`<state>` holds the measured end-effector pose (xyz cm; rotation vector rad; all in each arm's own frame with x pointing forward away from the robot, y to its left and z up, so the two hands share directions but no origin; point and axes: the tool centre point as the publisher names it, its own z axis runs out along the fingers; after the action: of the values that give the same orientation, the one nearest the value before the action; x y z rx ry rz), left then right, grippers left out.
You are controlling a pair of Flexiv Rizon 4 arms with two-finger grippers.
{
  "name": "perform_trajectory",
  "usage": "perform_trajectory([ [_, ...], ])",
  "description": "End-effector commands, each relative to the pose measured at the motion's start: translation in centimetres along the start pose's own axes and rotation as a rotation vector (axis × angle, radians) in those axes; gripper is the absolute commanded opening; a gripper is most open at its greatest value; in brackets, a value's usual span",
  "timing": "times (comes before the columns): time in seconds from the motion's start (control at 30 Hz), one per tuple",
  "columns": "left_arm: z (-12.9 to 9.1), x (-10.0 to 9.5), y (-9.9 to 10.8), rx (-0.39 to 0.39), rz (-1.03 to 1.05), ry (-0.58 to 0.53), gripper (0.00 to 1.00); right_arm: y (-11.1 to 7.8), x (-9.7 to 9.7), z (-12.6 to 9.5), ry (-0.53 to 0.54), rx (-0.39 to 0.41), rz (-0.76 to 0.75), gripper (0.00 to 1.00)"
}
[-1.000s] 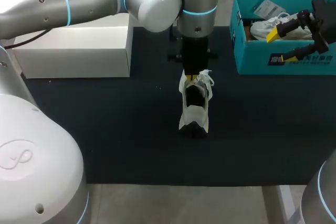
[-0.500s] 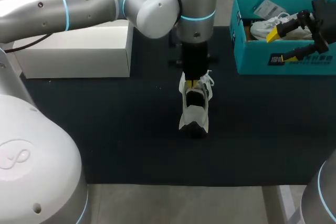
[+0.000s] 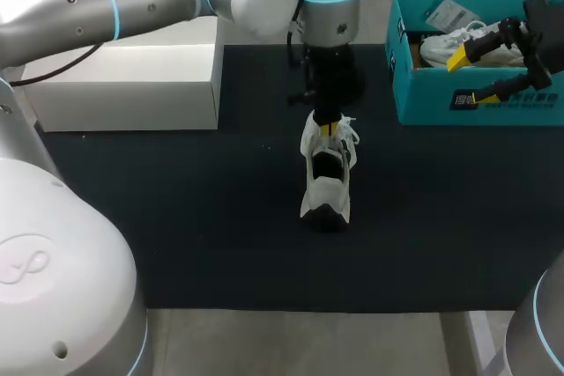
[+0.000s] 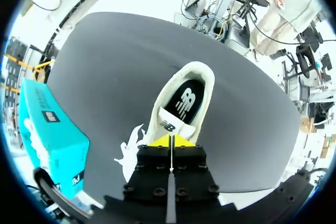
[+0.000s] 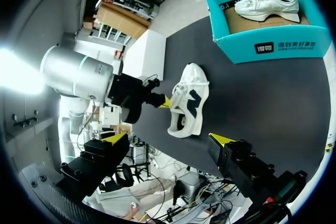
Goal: Take the shoe out of the shoebox, open the shoe tongue, remove and reinsert the insole, then place the shoe into the shoebox
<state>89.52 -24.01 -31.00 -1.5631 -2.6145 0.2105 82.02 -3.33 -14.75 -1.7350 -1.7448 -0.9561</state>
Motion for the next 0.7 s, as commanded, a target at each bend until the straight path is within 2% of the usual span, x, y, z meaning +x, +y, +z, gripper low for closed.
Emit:
perform_trajectory([
  [0.03,-0.3,0.5,0.1,0.041,-0.146,-0.089,0.0,0.0,0.0,0.1,-0.002,0.0,0.001,1.0],
  [0.53,-0.3,0.5,0.1,0.041,-0.146,-0.089,0.0,0.0,0.0,0.1,-0.002,0.0,0.001,1.0],
  [0.6,-0.8,0.9,0.4,0.066,-0.297,-0.001,0.0,0.0,0.0,0.1,-0.002,0.0,0.001,1.0],
  [0.63,-1.1,1.2,0.4,0.097,-0.348,-0.006,0.0,0.0,0.0,0.1,-0.002,0.0,0.001,1.0],
  [0.67,-1.3,1.3,0.2,0.08,-0.43,0.05,0.0,0.0,0.0,0.1,-0.002,0.0,0.001,1.0],
  [0.7,-1.4,1.4,-0.3,0.083,-0.479,0.043,0.0,0.0,0.0,0.1,-0.002,0.0,0.001,1.0],
])
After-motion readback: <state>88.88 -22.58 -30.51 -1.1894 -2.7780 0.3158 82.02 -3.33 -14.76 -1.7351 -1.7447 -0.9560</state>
